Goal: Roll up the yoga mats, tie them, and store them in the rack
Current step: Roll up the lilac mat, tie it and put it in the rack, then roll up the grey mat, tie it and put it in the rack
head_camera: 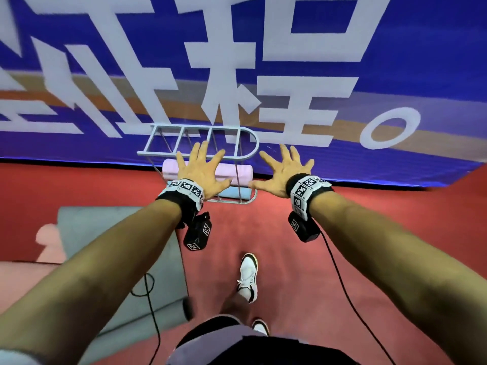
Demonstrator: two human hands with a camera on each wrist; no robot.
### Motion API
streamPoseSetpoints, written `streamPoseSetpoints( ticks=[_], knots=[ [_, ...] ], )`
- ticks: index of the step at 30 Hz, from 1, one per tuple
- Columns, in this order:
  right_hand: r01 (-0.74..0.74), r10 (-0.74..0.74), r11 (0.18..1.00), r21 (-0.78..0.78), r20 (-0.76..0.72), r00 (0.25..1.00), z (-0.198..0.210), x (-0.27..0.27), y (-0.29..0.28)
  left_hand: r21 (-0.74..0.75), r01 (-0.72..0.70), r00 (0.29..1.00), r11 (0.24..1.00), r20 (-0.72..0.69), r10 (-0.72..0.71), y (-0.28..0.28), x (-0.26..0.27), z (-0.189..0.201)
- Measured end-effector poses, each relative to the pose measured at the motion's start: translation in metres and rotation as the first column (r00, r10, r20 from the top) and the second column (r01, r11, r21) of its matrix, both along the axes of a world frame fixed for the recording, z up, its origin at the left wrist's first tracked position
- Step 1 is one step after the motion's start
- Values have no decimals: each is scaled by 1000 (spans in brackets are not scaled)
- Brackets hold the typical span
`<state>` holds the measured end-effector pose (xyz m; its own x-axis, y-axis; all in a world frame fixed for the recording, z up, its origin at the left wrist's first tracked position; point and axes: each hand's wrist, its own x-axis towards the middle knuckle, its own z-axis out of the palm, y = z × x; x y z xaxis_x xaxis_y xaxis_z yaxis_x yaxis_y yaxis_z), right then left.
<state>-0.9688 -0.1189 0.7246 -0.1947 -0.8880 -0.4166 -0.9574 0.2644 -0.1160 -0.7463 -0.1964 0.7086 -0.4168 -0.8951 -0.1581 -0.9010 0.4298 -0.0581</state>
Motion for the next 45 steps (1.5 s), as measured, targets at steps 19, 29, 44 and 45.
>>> streamPoseSetpoints(
  ticks=[19, 29, 44, 45],
  knots=[
    [-241, 257, 965, -103, 194, 947, -37, 298, 78, 53, -149, 982, 987, -112, 154, 123, 335, -32],
    [-217, 219, 975, -40, 298, 929, -78, 515, 121, 207, -176, 984, 962, 44, 171, 161, 553, -66],
    [-171, 171, 985, -19, 257, 951, -73, 558, 119, 269, -112, 990, 957, -53, 131, 166, 587, -60],
    [-178, 172, 984, 0, 254, 952, -76, 562, 118, 279, -121, 987, 953, -69, 145, 167, 590, -60]
  ],
)
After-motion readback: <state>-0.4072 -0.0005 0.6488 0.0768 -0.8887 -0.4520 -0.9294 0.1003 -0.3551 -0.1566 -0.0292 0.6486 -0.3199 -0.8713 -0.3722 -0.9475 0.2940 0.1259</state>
